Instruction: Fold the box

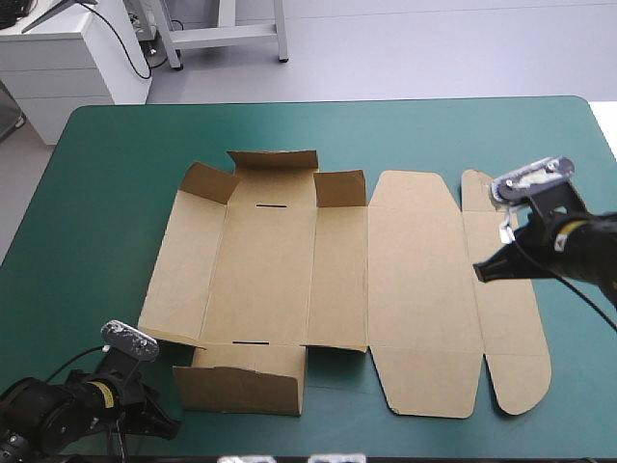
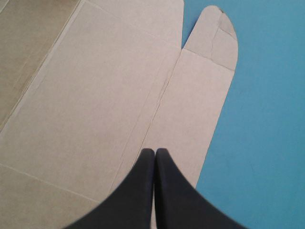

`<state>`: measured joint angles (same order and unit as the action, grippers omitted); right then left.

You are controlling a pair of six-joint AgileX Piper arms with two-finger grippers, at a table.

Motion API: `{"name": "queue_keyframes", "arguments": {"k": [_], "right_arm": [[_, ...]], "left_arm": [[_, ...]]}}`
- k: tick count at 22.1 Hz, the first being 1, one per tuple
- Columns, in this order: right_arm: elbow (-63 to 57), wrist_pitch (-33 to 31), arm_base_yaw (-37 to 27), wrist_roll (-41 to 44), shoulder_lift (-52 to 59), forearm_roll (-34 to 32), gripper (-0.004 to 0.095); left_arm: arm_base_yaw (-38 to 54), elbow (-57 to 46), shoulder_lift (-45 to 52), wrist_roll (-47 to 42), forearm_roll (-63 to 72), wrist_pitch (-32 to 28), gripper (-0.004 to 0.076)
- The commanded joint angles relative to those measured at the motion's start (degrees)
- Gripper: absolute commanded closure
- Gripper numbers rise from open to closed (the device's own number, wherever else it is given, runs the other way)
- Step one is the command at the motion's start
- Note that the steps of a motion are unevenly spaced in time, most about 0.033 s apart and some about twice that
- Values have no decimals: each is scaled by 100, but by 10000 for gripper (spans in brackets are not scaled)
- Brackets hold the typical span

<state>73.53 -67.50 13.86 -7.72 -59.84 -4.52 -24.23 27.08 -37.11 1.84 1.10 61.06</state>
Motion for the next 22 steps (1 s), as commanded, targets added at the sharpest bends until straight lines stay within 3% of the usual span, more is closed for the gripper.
{"name": "queue_keyframes", "arguments": {"k": [1, 7, 10, 14, 22], "right_arm": [[-764, 522, -44, 288, 935, -103, 927], [-2038, 509, -44, 412, 2226, -64, 927], [-2324, 509, -44, 437, 2521, -64, 927], [-2351, 509, -44, 569, 2521, -35, 927], [-2351, 507, -44, 569, 2521, 55, 927]], "left_arm": [[-19, 134, -11, -51, 13, -150, 731], [-19, 231, -11, -51, 40, 28, 731], [-19, 1008, -11, -70, 57, 1283, 731], [-19, 2351, 30, -184, 98, 1283, 731], [-19, 3735, -277, -184, -973, 1245, 731]]}}
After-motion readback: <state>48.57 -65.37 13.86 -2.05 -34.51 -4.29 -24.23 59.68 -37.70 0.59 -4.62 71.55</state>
